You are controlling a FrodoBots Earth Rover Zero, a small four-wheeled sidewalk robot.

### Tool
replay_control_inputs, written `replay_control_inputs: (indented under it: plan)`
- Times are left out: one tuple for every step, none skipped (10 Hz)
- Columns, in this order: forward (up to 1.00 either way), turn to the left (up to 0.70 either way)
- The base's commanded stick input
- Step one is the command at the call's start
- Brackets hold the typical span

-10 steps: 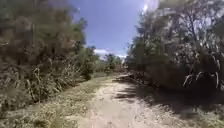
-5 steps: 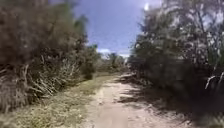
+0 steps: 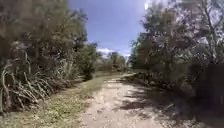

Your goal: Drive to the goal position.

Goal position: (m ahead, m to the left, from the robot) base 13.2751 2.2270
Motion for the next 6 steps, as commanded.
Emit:
replay_control_inputs:
  plan:
    - [0.7, 0.0]
    - [0.7, 0.0]
    - [0.7, 0.0]
    - [0.7, 0.0]
    - [0.7, 0.0]
    - [0.7, 0.0]
